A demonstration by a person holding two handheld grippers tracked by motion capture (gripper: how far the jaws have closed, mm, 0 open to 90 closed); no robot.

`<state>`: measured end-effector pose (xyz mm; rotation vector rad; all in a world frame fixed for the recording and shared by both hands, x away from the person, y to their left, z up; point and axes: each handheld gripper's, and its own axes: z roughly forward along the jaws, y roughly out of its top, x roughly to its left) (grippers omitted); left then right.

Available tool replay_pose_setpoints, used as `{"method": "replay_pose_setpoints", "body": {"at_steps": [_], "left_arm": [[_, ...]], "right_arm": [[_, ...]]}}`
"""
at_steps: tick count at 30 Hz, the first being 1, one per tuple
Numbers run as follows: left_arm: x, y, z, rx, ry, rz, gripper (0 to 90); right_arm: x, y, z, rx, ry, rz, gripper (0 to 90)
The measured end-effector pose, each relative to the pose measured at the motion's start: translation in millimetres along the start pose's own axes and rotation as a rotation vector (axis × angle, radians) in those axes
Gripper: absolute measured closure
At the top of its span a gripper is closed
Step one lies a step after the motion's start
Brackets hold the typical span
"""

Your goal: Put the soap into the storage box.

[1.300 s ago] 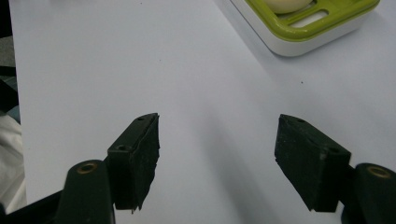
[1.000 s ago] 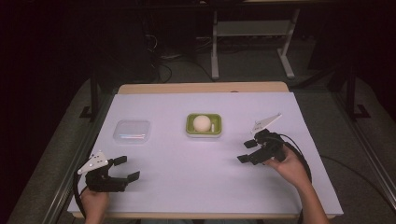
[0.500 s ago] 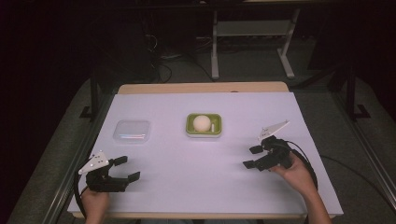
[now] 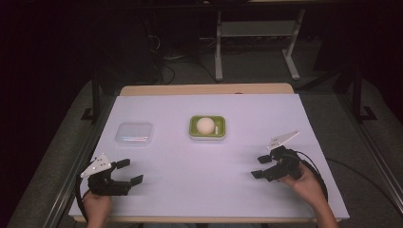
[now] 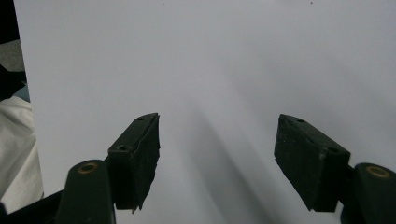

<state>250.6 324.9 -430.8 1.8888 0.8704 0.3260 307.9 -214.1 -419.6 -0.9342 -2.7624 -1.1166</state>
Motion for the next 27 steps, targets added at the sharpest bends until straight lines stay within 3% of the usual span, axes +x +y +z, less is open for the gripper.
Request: {"method": "replay_pose_setpoints", "body": {"at_steps": [19,27], "left_arm": [[0.2,0.4,-0.3,-0.003,-0.001,0.001,13.2],[0.6,1.5,-0.6,-0.007,-0.008,0.004,13.1]], "right_arm": [[14.9,-28.0,-2.0,-0.031,0.003,0.021,30.0],[22.7,-32.9,0.9,-0.052,-0.029,0.02,28.9]]}}
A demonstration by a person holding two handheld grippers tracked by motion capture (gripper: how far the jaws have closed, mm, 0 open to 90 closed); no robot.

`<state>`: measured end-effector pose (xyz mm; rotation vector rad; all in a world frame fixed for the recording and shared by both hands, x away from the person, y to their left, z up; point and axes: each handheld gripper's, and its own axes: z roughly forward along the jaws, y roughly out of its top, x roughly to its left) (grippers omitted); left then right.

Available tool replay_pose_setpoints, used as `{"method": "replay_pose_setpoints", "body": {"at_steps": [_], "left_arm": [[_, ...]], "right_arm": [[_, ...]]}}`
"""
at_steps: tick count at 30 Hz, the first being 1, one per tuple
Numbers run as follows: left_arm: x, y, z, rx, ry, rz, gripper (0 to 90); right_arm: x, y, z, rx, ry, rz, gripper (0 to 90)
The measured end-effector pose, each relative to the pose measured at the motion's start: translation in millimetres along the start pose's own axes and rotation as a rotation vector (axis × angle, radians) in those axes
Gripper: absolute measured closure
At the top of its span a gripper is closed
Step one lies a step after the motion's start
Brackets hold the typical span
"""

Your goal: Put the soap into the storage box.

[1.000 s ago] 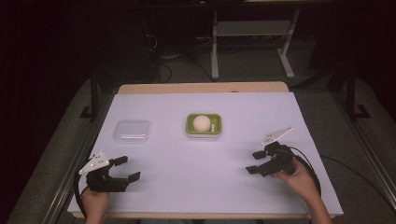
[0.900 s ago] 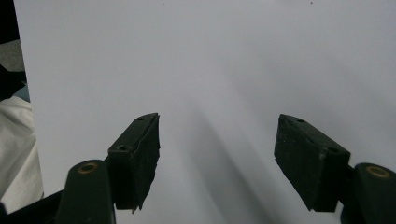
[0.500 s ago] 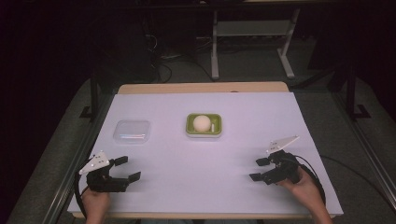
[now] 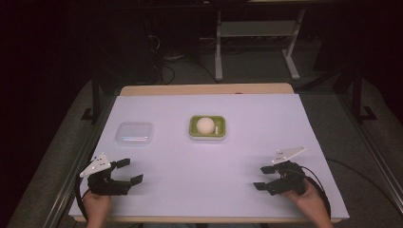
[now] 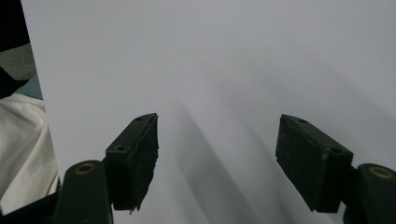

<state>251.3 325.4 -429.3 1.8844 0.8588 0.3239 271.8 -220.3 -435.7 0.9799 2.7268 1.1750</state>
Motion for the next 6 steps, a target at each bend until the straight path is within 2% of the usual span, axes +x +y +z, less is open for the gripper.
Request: {"method": "replay_pose_setpoints", "body": {"at_steps": [3,5,6], "left_arm": [[0.2,0.0,0.2,0.0,0.0,-0.003,13.1],[0.4,0.3,0.5,-0.001,0.0,-0.002,13.2],[0.5,0.4,0.6,-0.001,0.0,-0.003,13.2]], "right_arm": [[3.4,2.3,2.8,-0.003,-0.024,-0.001,27.9],[3.8,3.3,4.2,-0.011,-0.037,-0.022,26.6],[5.1,4.0,4.7,-0.002,-0.038,-0.008,25.5]]}}
